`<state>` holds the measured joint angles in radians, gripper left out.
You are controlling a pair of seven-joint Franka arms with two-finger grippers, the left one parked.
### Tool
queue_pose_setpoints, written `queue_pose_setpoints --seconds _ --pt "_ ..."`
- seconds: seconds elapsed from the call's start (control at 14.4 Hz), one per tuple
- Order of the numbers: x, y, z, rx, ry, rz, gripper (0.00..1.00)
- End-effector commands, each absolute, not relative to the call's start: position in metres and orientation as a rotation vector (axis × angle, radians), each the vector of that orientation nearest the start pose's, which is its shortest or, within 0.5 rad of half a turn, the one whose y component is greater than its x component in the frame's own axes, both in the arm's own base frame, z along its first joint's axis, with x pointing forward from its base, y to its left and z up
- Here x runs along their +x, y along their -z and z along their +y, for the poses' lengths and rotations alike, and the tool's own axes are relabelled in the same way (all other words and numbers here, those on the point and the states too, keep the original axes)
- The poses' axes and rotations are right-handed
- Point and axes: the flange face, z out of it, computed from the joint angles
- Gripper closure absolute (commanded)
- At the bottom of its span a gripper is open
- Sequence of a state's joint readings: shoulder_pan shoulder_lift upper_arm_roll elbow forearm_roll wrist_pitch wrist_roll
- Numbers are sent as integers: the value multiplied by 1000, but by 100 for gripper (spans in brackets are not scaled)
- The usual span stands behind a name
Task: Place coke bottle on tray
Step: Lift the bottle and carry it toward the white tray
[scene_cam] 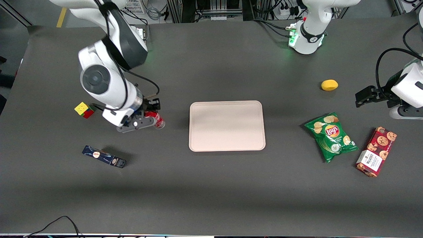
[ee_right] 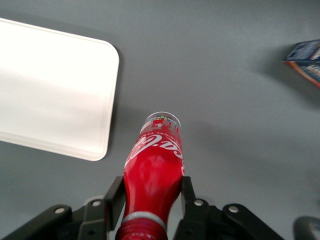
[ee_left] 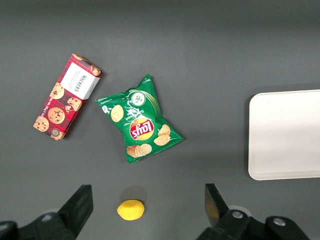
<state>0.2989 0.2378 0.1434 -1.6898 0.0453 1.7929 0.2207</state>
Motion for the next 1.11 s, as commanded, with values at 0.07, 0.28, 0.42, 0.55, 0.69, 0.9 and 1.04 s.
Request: queue_pose_setpoints --seconds 0.07,0.28,0.42,0.55,0.69,0.9,1.04 --pt "558 -557 257 -3060 -195 -314 100" --pt "554 -588 255 -3059 -186 -314 100" --pt "551 -588 264 -3059 -191 -281 100" --pt "542 -582 292 -3068 -200 -151 100" --pt "534 -578 326 -3053 -190 -83 100" --pt "519 -564 377 -3023 -179 33 100" --pt "515 -549 400 -3017 -152 33 100"
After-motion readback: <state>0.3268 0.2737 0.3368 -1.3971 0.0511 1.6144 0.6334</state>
